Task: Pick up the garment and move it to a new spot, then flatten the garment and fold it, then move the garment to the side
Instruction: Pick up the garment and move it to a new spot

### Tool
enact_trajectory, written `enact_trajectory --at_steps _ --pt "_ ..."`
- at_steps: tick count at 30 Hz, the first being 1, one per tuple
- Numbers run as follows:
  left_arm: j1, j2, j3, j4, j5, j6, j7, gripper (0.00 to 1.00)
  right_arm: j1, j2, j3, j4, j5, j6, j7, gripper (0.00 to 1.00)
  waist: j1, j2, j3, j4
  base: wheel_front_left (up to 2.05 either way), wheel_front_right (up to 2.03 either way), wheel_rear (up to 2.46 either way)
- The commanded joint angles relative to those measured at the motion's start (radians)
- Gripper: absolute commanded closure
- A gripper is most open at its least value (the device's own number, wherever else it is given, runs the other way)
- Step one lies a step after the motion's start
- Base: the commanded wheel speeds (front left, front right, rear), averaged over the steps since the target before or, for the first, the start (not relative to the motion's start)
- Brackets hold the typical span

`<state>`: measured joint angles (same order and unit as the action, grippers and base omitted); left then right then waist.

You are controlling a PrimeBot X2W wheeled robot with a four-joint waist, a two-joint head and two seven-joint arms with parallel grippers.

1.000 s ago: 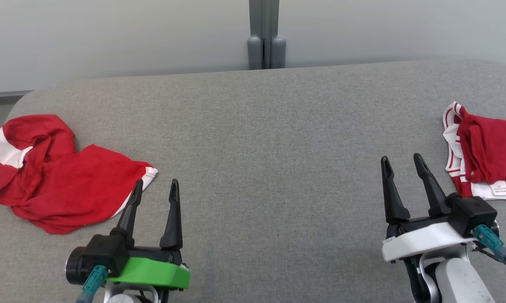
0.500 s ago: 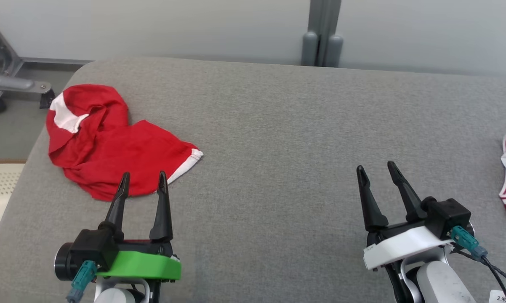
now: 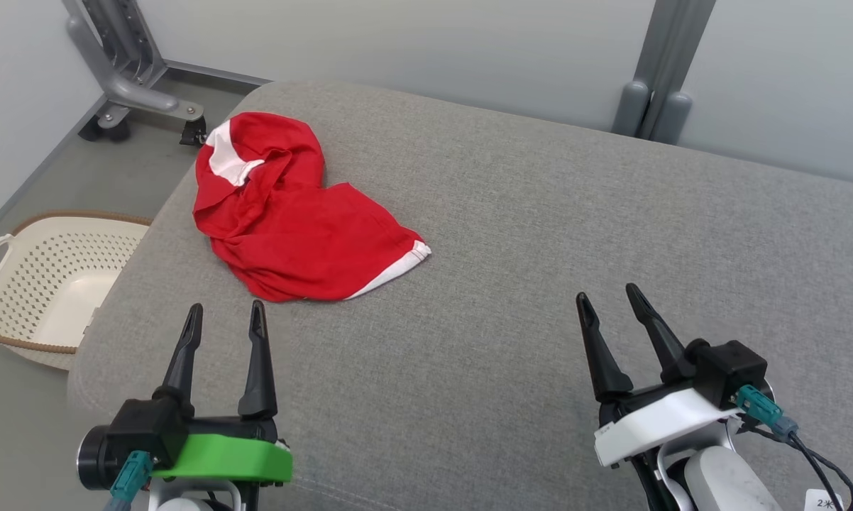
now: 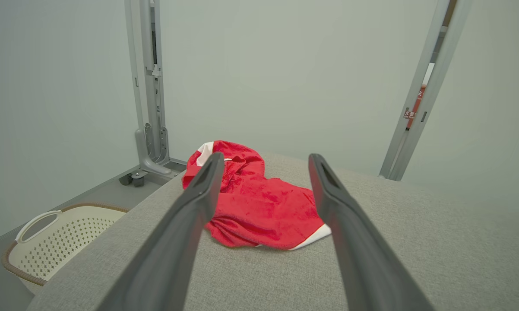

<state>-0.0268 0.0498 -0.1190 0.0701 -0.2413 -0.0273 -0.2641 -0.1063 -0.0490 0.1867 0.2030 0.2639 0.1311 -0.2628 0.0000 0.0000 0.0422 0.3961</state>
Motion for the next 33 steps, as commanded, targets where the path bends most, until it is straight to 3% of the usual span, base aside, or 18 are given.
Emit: enact_trajectory --at_steps 1,11,17,21,27,33 --pt "0.016 0.002 0.005 -0.003 0.006 -0.005 0.0 0.0 0.01 -0.003 0.001 0.003 0.008 -0.001 -0.003 0.0 0.0 0.0 -0.013 0.02 0.0 0.0 0.0" --pt "0.002 0.002 0.019 -0.011 -0.003 0.005 0.0 0.0 -0.014 -0.003 -0.002 -0.001 -0.002 -0.001 -0.003 0.0 0.0 0.0 0.015 0.014 0.0 0.0 0.0" --pt "-0.053 0.002 0.059 0.004 0.0 0.004 0.0 0.0 -0.054 -0.003 -0.02 -0.023 -0.032 -0.001 -0.003 0.0 0.0 0.0 0.094 -0.014 0.0 0.0 0.0" --pt "-0.128 0.005 0.089 0.057 0.033 -0.023 0.0 0.0 -0.1 -0.004 -0.04 -0.052 -0.079 -0.001 -0.003 0.0 0.0 0.0 0.176 -0.04 0.0 0.0 0.0" --pt "-0.329 0.088 0.101 0.242 0.065 -0.067 0.004 0.0 -0.172 -0.035 -0.056 -0.122 -0.157 -0.001 0.003 0.0 0.0 0.0 0.321 -0.085 0.0 0.0 0.0" --pt "-0.584 0.21 0.08 0.486 0.051 -0.093 0.116 0.0 -0.207 -0.065 -0.079 -0.217 -0.191 -0.001 0.038 0.0 0.0 0.0 0.428 -0.123 0.0 0.0 0.0"
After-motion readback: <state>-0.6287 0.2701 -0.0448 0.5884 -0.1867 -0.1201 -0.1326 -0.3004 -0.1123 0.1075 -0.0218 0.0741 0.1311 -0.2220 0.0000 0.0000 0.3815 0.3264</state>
